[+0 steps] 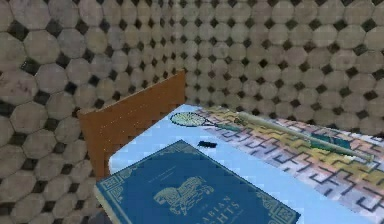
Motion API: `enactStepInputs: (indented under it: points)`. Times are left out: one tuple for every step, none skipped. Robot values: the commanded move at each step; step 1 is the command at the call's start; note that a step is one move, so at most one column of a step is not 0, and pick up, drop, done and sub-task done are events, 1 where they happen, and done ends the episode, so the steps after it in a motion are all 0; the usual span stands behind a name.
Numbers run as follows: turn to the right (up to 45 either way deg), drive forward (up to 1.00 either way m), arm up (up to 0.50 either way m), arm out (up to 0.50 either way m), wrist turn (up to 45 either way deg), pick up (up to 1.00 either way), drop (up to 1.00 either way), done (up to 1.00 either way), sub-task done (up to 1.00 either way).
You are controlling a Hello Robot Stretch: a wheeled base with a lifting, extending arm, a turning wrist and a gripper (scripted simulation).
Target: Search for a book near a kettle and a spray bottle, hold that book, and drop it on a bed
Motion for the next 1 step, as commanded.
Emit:
enactStepInputs:
  points:
    - [0.0,0.40,0.00,0.00,0.0,0.00,0.00,0.00,0.00]
